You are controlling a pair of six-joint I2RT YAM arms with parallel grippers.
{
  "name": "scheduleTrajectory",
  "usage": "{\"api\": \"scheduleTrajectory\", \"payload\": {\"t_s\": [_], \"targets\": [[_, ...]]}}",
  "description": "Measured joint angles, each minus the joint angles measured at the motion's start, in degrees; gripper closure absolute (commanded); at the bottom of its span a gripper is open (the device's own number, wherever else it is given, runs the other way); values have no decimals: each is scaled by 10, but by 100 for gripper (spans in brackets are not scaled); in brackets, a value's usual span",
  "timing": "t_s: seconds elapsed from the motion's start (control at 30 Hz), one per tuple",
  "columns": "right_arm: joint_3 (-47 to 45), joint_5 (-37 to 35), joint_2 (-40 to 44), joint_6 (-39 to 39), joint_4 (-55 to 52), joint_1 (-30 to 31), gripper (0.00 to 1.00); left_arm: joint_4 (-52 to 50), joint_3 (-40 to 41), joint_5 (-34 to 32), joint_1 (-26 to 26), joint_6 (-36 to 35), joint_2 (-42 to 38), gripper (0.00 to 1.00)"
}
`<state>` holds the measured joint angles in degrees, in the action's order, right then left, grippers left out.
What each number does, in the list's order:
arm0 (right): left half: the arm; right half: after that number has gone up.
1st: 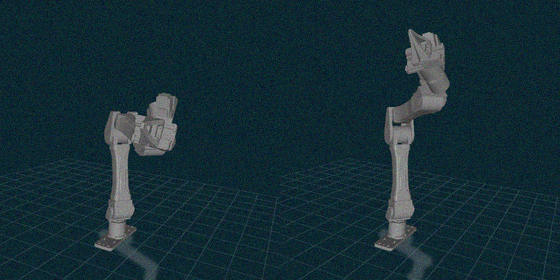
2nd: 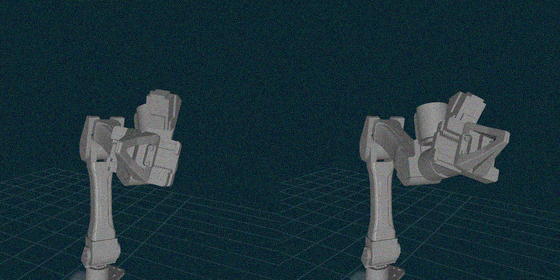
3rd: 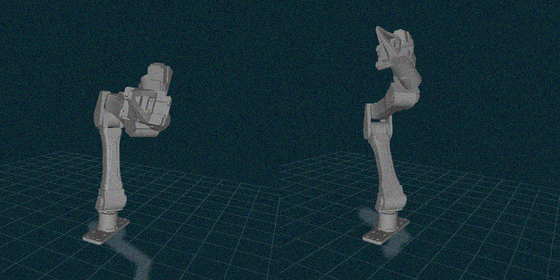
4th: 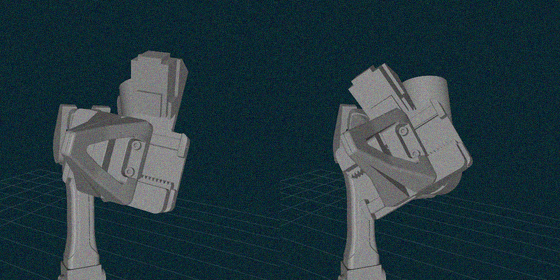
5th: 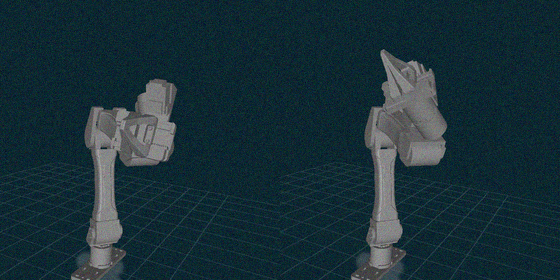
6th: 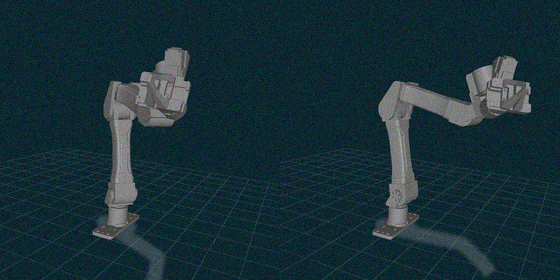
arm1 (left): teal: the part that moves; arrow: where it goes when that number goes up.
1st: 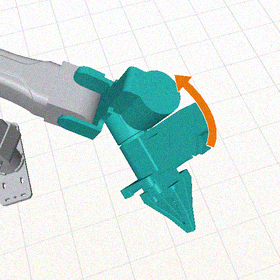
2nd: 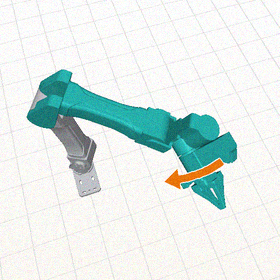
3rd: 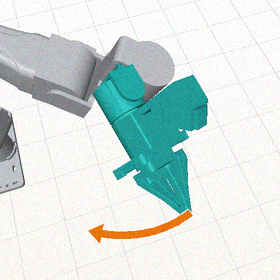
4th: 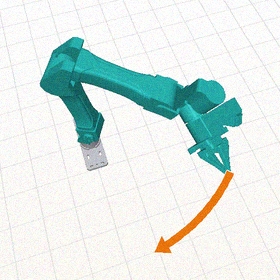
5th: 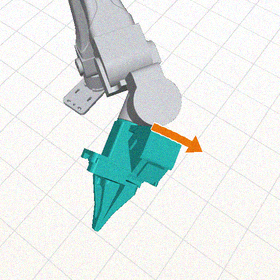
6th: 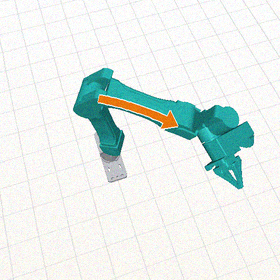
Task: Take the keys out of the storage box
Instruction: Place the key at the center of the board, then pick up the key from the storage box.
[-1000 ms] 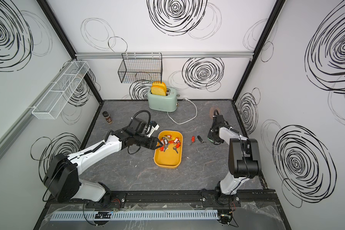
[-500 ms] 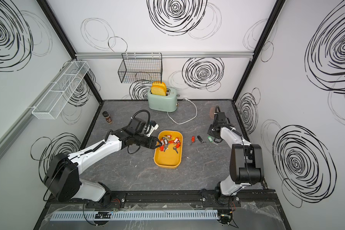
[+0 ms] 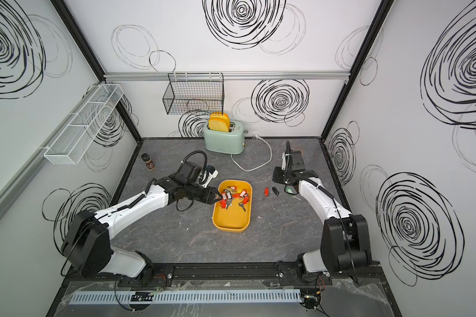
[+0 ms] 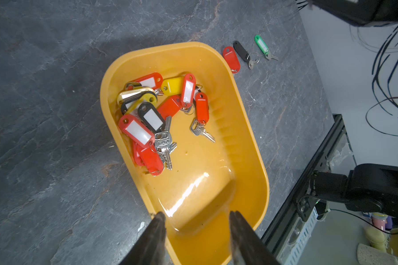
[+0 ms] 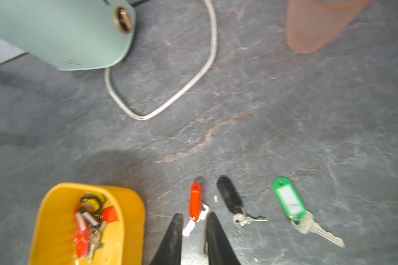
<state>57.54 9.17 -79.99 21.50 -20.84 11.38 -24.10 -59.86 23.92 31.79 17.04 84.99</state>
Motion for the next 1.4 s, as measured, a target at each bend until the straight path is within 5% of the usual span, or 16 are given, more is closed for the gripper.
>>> {"api": "scheduleTrajectory", "payload": {"t_s": [0.3, 0.83, 1.4], "targets": [[-54, 76, 69, -14, 14, 64, 77, -17, -52, -56, 56, -16, 60, 54], [-110, 86, 167, -16, -4, 64, 76, -20, -163, -132, 146, -80, 221, 52], [-120, 80, 184, -30, -18, 57, 76, -16, -231, -193, 163, -192, 318, 55]]}}
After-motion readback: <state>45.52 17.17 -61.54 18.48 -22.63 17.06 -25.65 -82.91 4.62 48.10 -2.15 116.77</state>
